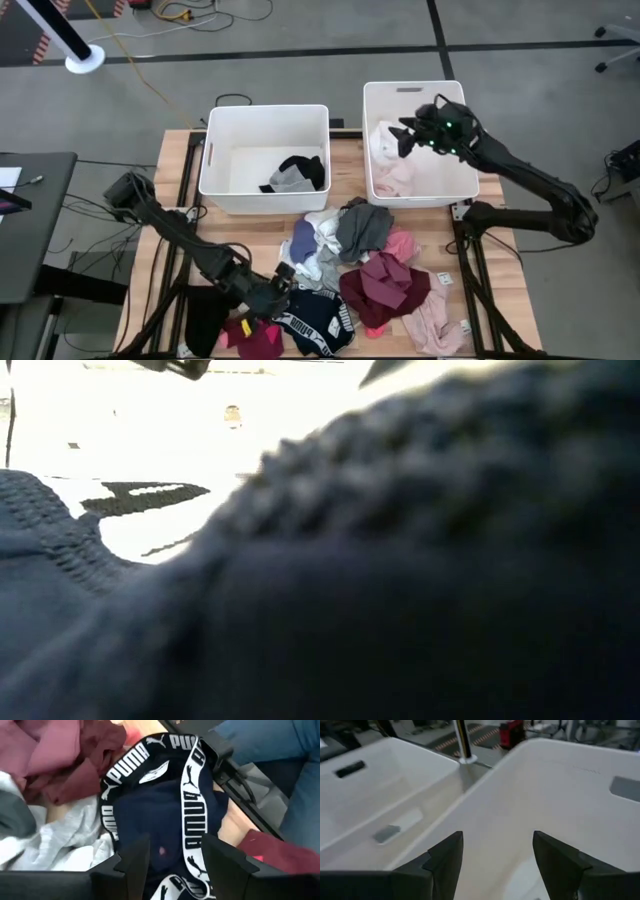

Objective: Sort clothes
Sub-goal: Put the blue underwear into the left white laundry organizer

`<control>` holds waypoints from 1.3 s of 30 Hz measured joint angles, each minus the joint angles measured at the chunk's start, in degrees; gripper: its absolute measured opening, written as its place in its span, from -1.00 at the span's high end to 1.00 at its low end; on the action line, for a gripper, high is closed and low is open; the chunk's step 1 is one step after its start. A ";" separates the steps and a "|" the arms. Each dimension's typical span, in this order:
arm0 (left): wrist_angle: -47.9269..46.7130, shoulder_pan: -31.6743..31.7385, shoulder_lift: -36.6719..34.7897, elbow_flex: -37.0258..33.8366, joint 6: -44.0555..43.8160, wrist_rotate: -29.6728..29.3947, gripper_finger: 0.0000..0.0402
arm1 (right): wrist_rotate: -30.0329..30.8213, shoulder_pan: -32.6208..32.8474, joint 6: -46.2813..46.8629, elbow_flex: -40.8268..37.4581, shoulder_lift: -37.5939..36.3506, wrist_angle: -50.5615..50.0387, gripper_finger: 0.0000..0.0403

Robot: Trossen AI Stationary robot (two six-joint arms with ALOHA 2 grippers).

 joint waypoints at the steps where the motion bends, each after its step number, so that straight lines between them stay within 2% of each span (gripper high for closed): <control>1: 0.10 0.09 0.60 -0.04 -0.02 0.01 0.14 | 0.00 0.73 0.02 0.00 -0.74 -0.18 -0.27; 6: 4.20 0.68 5.36 -0.04 -0.13 3.61 0.08 | 0.04 4.17 0.15 0.00 -3.71 -2.76 -0.27; 13: 10.15 1.44 11.01 -0.04 -1.41 7.29 -0.15 | 0.10 7.35 0.61 0.00 -6.20 -6.44 -0.27; 18: 12.48 2.14 11.11 -0.04 -1.59 7.70 -0.27 | 0.09 9.65 0.61 0.00 -6.99 -7.70 -0.27; 25: 12.29 2.18 11.11 -0.04 -1.26 7.82 -0.28 | 0.13 14.27 0.59 0.00 -8.60 -7.57 -0.27; 31: 10.03 2.18 11.11 -0.04 -1.31 7.83 -0.28 | 0.15 22.17 0.89 0.00 -11.44 -7.30 -0.27; 39: 8.72 2.18 11.11 -0.04 -1.46 5.94 -0.28 | 0.35 38.74 2.59 0.00 -12.22 -6.95 -0.27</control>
